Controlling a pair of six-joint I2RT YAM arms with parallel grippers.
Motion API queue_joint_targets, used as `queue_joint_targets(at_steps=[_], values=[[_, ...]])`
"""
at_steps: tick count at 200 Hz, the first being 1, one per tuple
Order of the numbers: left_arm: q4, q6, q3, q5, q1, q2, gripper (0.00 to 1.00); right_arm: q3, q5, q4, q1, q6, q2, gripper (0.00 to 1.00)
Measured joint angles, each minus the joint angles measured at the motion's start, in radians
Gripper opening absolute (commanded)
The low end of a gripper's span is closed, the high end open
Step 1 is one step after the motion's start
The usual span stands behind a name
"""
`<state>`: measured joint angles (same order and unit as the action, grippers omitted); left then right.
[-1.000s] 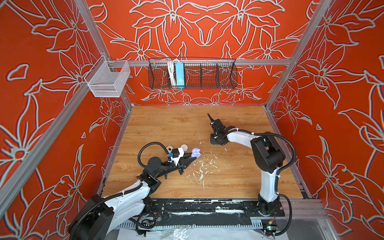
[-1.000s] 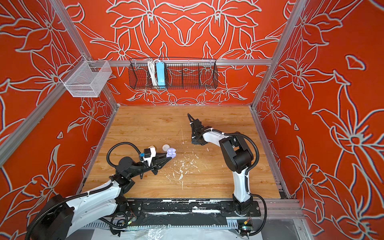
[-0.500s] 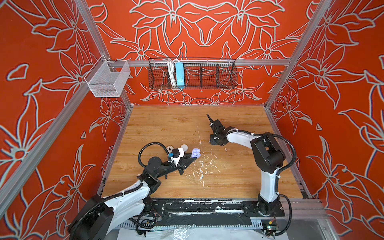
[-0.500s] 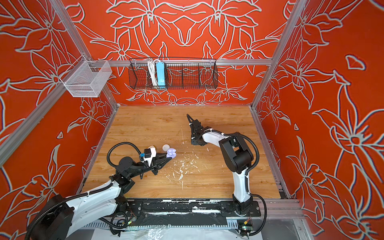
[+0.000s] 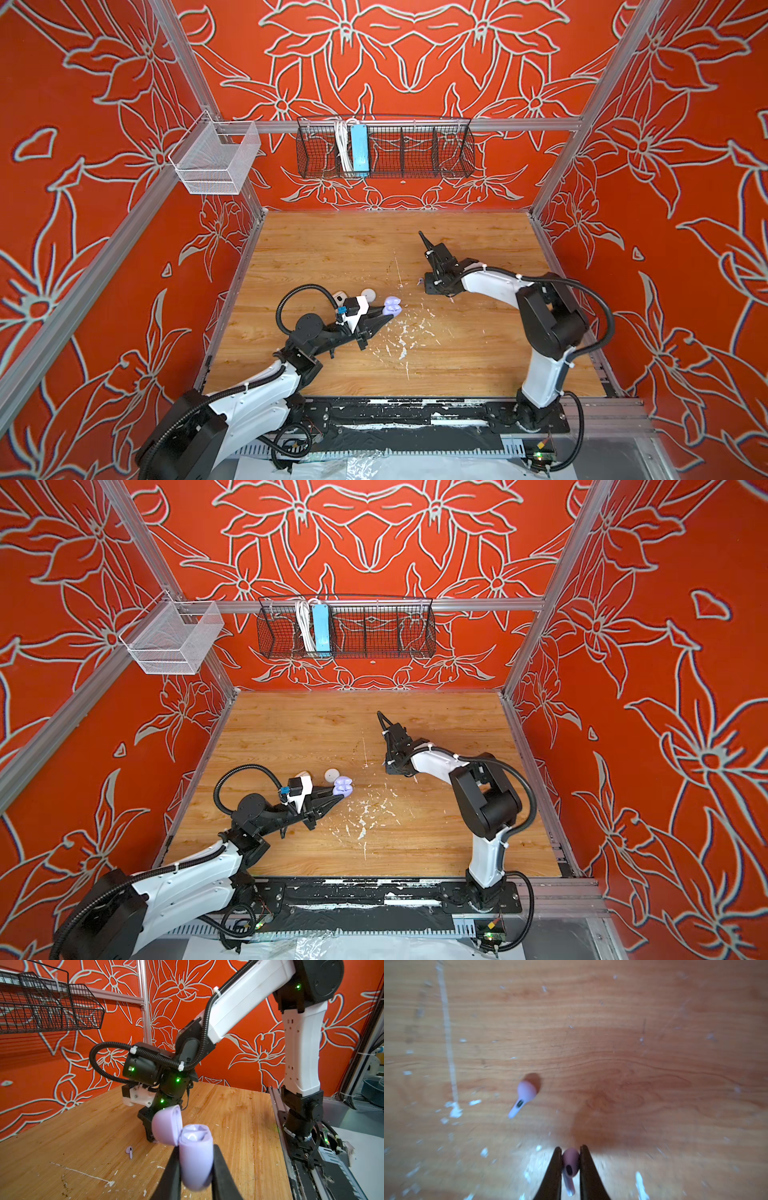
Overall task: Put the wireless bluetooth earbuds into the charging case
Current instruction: 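Lift the earbud and carry it toward the case in the left gripper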
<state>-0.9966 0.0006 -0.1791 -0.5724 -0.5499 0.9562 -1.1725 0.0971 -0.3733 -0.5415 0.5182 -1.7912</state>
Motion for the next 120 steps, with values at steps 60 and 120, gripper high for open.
queue_joint_targets(at_steps=[60, 120], values=[[-0.256, -0.063, 0.109, 0.089, 0.006, 0.152, 0.00, 0.154, 0.048, 0.180, -0.225, -0.001, 0.525, 0.15], [-0.358, -0.077, 0.128, 0.090, 0.008, 0.077, 0.00, 0.334, -0.027, 0.523, -0.457, -0.049, 0.806, 0.15]])
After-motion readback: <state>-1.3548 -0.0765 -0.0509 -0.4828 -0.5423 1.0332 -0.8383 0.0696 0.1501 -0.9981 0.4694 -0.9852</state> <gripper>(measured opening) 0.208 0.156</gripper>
